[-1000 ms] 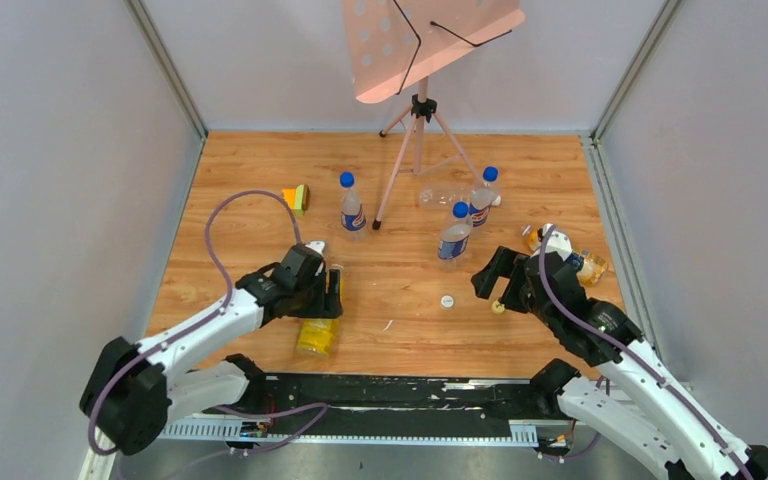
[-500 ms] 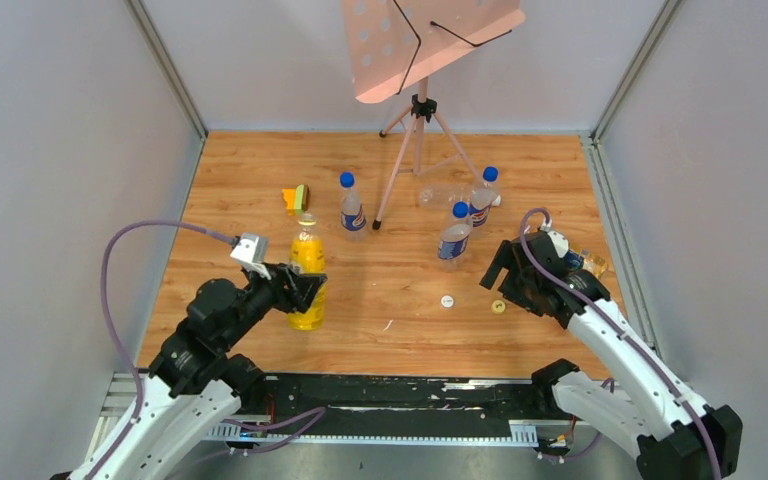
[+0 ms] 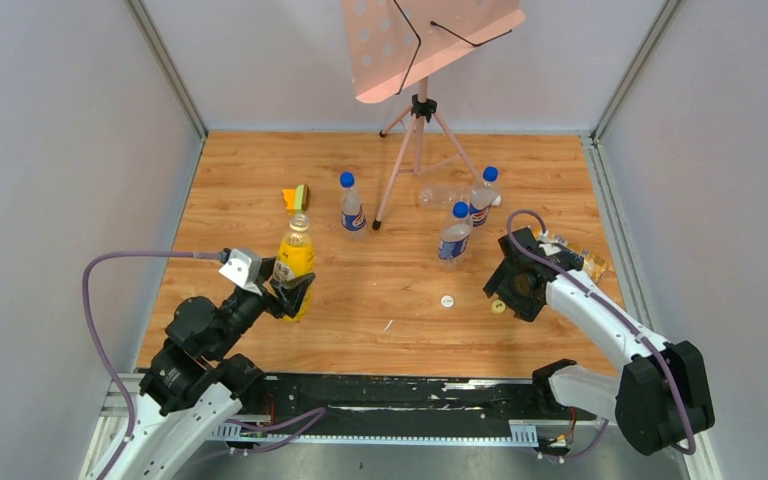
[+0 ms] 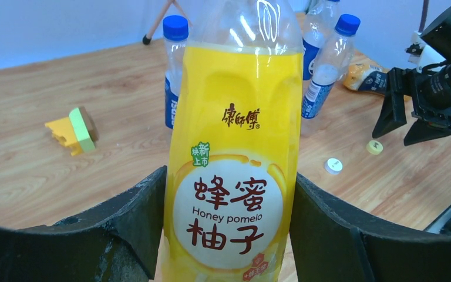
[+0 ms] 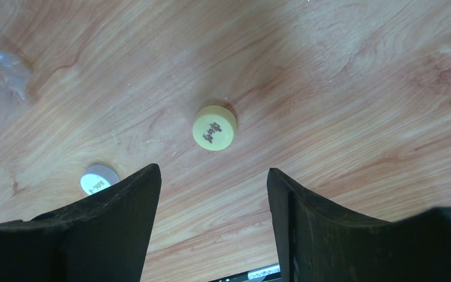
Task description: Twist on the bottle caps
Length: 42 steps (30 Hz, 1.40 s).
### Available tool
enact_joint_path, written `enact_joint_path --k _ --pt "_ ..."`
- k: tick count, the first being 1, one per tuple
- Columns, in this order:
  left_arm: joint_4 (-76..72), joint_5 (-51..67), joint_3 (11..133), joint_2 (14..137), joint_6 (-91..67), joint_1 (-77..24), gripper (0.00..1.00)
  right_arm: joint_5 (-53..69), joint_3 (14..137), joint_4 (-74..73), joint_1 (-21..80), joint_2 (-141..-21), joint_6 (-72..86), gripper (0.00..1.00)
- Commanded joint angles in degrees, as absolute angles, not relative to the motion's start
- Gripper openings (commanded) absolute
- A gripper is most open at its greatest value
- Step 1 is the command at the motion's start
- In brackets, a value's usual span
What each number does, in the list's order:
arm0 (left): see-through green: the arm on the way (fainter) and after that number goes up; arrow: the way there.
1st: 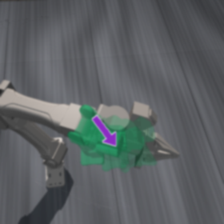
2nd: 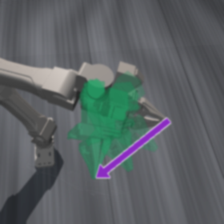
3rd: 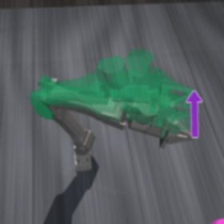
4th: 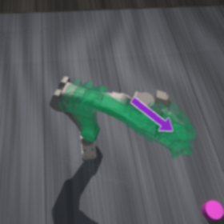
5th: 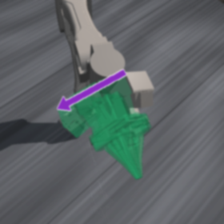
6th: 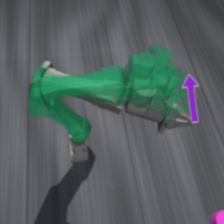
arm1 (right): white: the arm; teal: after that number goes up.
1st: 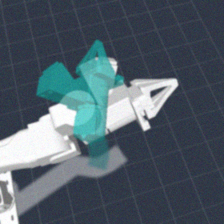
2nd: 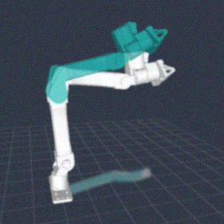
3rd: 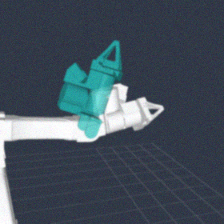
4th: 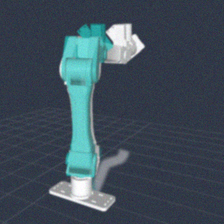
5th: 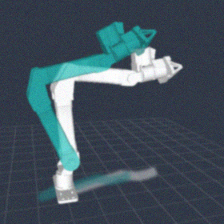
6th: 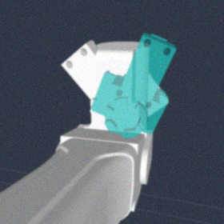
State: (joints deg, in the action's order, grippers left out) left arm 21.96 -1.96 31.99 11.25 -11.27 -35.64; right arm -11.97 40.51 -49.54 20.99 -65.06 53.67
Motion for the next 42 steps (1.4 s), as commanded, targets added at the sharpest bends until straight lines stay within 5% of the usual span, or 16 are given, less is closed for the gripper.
enact_joint_path --k 1,25,37,42 --pt "16.1 0.4 30.5 9.3 -4.7 -35.8 0.45 -12.1 40.1 -46.0 20.0 -67.3 55.4 0.66" --pt "18.4 3.3 31.5 9.1 -1.4 -35.8 0.46 -7.3 37.9 -38.6 15.9 -77.1 56.5 0.46" --pt "17.1 9.9 30.8 10.9 -0.1 -35.8 0.47 -2.5 36.7 -38.3 16.0 -68.0 49.1 0.00" --pt "13.2 15.5 30.6 14.4 -0.1 -35.8 0.46 2.6 37.3 -37.6 17.0 -57.2 41.0 0.00"
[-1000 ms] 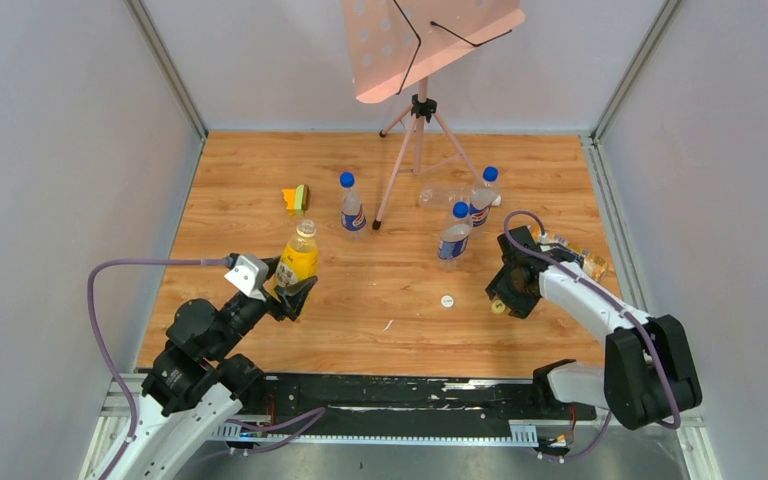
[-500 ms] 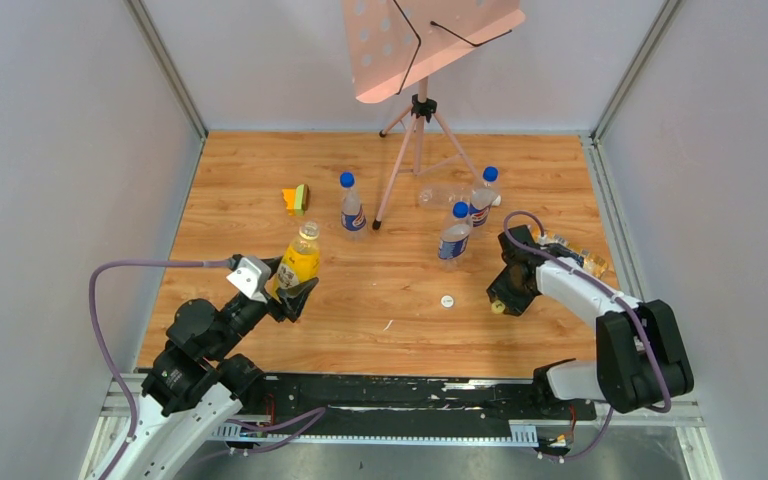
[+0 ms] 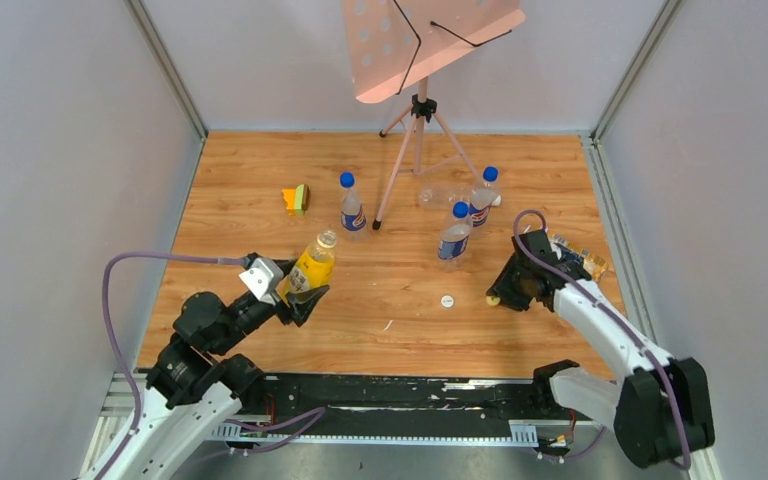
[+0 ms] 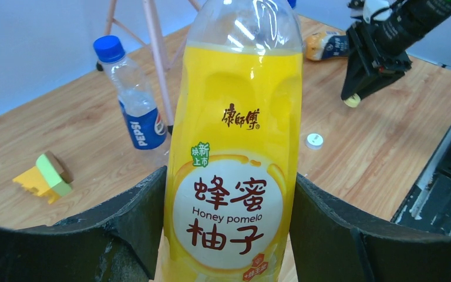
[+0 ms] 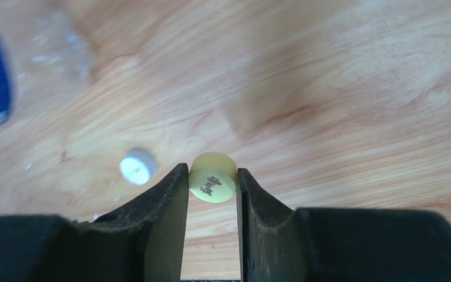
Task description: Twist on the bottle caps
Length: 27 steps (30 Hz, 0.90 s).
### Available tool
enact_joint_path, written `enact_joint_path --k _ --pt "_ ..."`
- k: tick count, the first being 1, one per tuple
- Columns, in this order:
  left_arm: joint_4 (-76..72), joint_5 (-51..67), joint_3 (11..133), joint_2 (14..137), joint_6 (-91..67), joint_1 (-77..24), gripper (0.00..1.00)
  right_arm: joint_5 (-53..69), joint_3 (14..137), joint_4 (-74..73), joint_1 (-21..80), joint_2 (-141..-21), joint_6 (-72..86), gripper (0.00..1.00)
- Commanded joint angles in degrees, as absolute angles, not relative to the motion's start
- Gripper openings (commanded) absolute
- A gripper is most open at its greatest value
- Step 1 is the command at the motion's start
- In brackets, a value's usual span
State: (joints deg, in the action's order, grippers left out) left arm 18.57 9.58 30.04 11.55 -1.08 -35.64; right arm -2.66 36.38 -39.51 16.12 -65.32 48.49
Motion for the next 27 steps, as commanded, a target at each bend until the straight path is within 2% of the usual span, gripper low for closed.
enact_joint_path --k 1,6,11,18,22,27 --pt "12.3 16.3 30.8 15.9 -0.1 -35.8 0.46 3.4 37.6 -37.3 17.1 -54.4 39.6 0.00" --pt "9.2 24.0 32.9 22.1 3.7 -35.8 0.46 13.4 41.5 -34.2 17.7 -39.4 32.0 0.00" --pt "6.8 31.8 35.2 29.3 8.0 -35.8 0.46 22.8 46.8 -28.9 17.6 -34.4 24.7 0.00" --pt "6.5 37.6 39.8 36.9 12.8 -35.8 0.39 35.3 55.9 -27.6 17.7 -40.4 14.2 0.00" --pt "11.4 41.3 44.5 42.2 18.5 -35.9 0.36 43.3 59.5 -27.2 17.7 -45.5 11.1 0.05" --pt "16.8 46.0 50.4 47.0 23.5 -35.8 0.33 49.6 64.0 -26.4 17.7 -51.1 9.2 0.04"
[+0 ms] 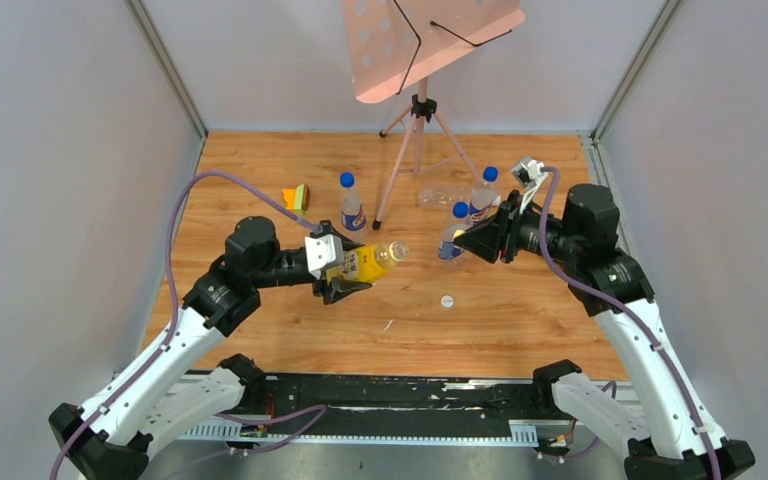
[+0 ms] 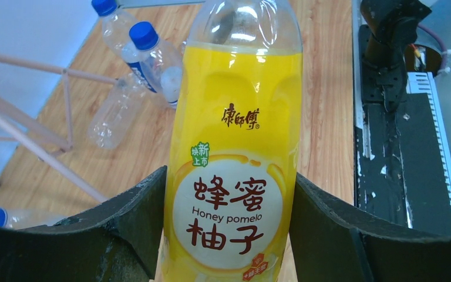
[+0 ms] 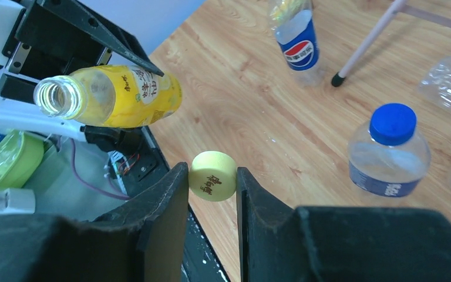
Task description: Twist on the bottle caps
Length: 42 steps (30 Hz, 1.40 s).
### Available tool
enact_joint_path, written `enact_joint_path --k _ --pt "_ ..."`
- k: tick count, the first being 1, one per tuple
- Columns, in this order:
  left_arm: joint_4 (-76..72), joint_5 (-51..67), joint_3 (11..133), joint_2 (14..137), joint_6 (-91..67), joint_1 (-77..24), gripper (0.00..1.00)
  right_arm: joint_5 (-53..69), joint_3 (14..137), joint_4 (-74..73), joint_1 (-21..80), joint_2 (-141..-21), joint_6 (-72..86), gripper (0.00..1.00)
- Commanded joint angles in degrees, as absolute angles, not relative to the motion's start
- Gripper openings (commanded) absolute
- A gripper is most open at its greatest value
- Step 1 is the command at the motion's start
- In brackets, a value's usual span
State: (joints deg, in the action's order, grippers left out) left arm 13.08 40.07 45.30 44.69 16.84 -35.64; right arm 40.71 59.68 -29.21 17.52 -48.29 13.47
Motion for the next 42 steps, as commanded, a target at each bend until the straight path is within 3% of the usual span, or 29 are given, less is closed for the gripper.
enact_joint_path --k 1,12,18,42 --pt "17.7 46.5 50.9 48.1 24.5 -35.8 0.33 51.4 64.4 -25.8 17.8 -51.8 8.8 0.03" --pt "24.9 47.7 55.4 52.3 27.0 -35.8 0.29 59.5 63.0 -15.7 21.6 -53.3 7.4 0.01" --pt "25.4 47.3 56.2 53.2 25.2 -35.8 0.29 57.6 65.0 -16.2 26.4 -56.5 4.1 0.03" --pt "30.6 42.9 59.4 56.5 24.0 -35.8 0.16 61.4 66.0 -17.7 29.8 -60.9 1.1 0.04"
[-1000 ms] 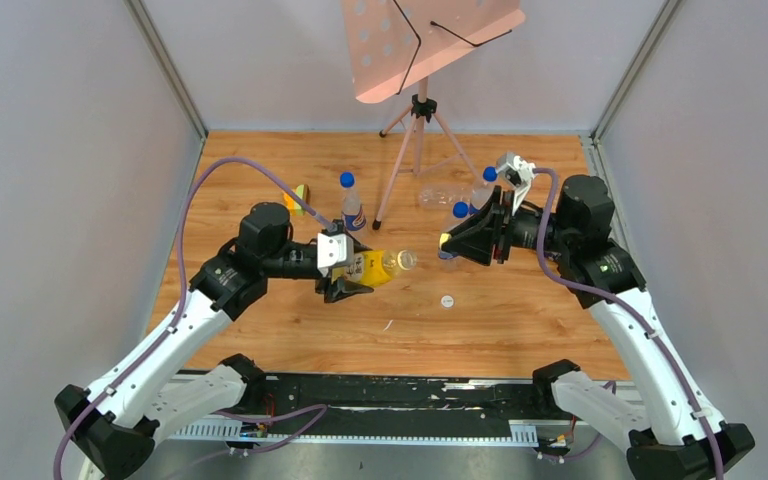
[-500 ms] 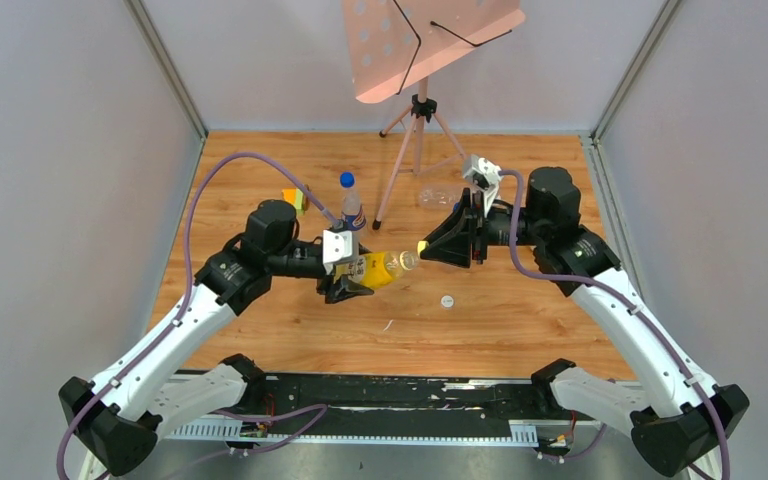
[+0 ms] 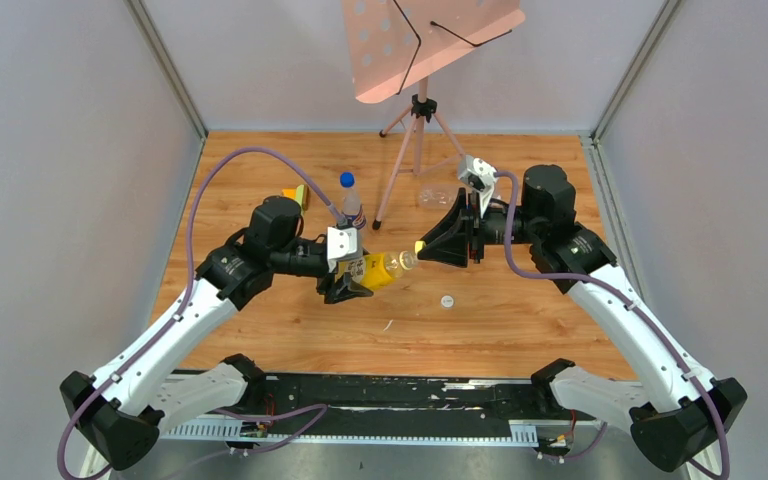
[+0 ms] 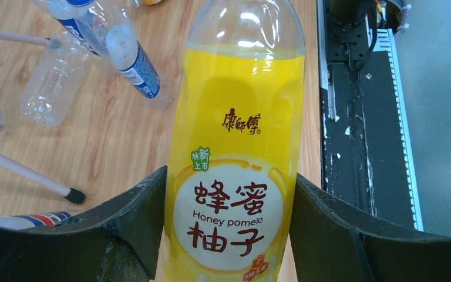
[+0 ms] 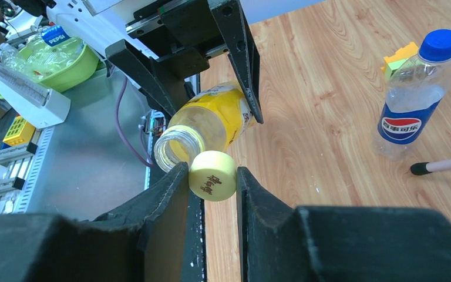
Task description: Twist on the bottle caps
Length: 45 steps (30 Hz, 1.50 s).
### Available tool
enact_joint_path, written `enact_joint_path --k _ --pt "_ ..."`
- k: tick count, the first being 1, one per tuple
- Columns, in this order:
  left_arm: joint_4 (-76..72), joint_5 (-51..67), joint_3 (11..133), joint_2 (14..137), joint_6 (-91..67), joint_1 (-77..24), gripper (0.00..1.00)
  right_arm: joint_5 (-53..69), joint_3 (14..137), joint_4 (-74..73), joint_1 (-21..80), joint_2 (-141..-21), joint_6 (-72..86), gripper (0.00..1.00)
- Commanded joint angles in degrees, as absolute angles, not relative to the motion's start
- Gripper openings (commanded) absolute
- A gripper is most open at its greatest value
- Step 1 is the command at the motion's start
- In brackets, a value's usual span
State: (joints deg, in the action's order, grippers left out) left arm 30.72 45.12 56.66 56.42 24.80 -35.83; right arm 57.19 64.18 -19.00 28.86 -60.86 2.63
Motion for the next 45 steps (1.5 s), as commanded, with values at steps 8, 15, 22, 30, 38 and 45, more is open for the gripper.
enact_joint_path --k 8,15,22,30,38,45 --pt "32.3 40.9 58.6 54.5 25.1 -35.8 0.14 61.7 65.6 -18.0 29.8 -59.8 0.5 0.04" --pt "33.2 40.1 58.6 53.6 26.1 -35.8 0.13 62.5 66.2 -18.3 30.3 -59.9 0.3 0.04" --pt "35.0 40.4 60.2 54.1 27.3 -35.8 0.13 62.6 67.1 -18.3 31.1 -60.8 0.3 0.05" --pt "35.8 41.3 61.2 54.1 27.2 -35.8 0.13 61.7 68.0 -18.3 33.1 -62.8 0.3 0.05" --pt "37.4 41.9 62.5 54.2 27.6 -35.9 0.11 58.6 68.5 -18.4 33.8 -64.5 0.7 0.05" --pt "37.5 41.9 62.7 53.5 27.1 -35.9 0.10 54.5 68.8 -19.0 34.0 -65.6 0.8 0.05"
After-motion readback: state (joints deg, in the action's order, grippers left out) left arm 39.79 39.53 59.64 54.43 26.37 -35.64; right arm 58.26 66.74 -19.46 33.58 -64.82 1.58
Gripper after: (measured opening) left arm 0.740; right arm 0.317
